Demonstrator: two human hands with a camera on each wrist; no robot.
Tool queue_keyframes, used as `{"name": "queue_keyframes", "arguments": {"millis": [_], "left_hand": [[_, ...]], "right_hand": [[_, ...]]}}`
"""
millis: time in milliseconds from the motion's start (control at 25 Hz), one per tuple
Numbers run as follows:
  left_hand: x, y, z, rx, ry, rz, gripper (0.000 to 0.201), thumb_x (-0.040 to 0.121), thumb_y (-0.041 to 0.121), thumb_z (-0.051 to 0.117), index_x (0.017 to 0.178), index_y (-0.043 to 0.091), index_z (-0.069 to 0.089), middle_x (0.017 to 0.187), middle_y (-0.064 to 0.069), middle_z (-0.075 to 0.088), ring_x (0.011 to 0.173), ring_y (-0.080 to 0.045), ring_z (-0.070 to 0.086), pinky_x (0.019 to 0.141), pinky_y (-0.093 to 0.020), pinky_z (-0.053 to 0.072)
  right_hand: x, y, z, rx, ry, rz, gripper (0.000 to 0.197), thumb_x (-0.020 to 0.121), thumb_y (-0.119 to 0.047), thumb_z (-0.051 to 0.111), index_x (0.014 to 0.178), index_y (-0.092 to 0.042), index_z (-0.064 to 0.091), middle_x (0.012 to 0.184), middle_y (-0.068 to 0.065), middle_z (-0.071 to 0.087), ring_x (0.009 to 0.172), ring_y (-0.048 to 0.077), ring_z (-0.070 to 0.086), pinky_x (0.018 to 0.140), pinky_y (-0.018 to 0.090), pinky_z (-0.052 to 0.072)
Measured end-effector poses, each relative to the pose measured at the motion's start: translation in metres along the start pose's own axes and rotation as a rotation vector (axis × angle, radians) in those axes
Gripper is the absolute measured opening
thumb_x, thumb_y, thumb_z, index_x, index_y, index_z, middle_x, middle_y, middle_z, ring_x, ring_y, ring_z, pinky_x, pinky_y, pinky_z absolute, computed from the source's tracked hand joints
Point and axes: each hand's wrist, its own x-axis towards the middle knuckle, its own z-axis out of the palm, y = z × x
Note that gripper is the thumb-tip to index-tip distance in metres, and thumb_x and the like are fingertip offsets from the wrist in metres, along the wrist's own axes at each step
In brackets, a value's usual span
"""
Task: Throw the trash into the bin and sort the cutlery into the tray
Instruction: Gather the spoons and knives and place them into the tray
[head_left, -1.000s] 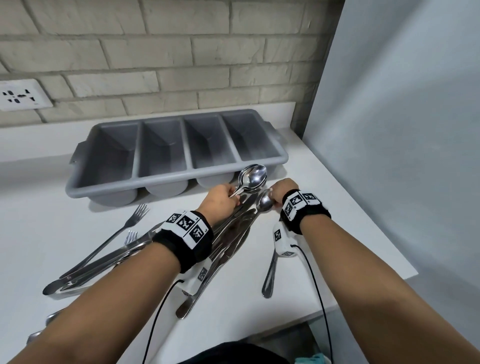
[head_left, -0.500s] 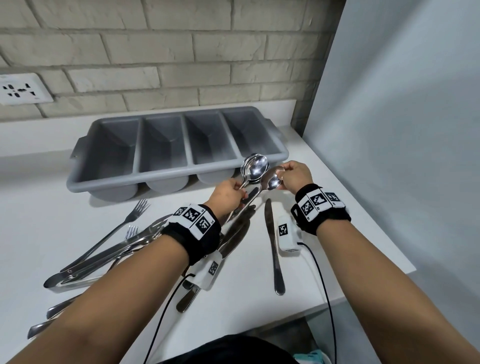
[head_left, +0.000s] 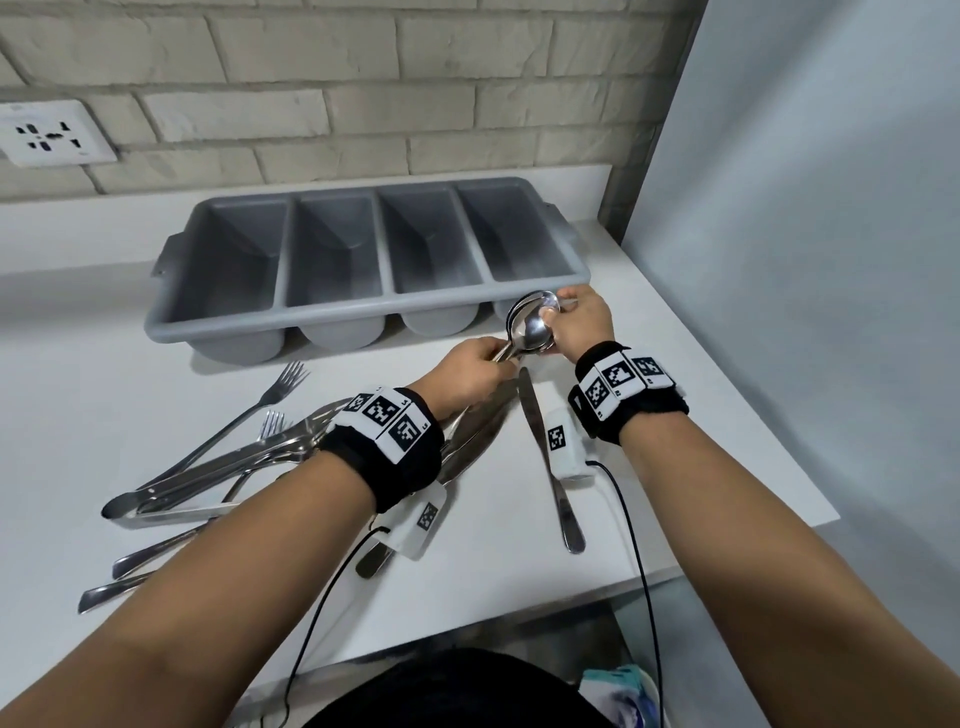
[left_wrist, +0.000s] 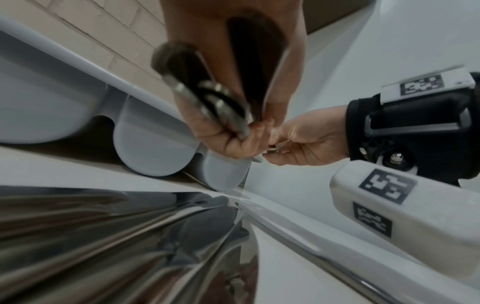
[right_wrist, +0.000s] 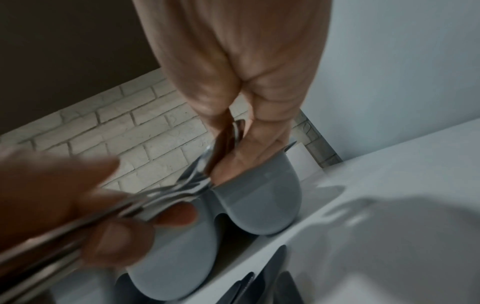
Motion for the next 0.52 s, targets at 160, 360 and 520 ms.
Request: {"name": "queue_keyframes", "arguments": {"millis": [160,360,520], "left_hand": [[0.000,-0.004,-0.014,-0.038,-0.076,-0.044,0.015,0.092,0.008,0.051,0.079,0.010,0.058,0.049,0.005,0.051,0.031,-0.001,0.039,0.036,-0.019,0.037],[-0.012,0.000,-0.024,0.051,-0.060,-0.128,0.017,0.096,0.023,0.046,0.093,0.011,0.058,0.060,0.004,0.053,0.037,-0.008,0.040,0.036,-0.016,0.036],[-0.020,0.001,-0.021,0.220,0.068,-0.103,0.025,0.096,0.029,0.043,0.101,0.011,0.060,0.065,0.001,0.048,0.051,-0.015,0.042,0.049,-0.023,0.036]], "right_hand": [[-0.002,-0.003,0.002,-0.006,0.030,0.007,0.023,0.086,-0.001,0.056,0.107,0.003,0.064,0.114,0.023,0.065,0.104,0.036,0.063,0.090,0.049,0.054],[-0.010,-0.008,0.001,-0.016,0.024,-0.005,0.013,0.087,0.000,0.055,0.087,0.000,0.068,0.098,0.021,0.067,0.102,0.037,0.064,0.091,0.047,0.053],[-0.017,-0.009,-0.004,0.075,-0.057,0.043,0.008,0.091,-0.012,0.056,0.084,-0.008,0.058,0.091,0.010,0.058,0.073,0.026,0.064,0.057,0.035,0.061]]}}
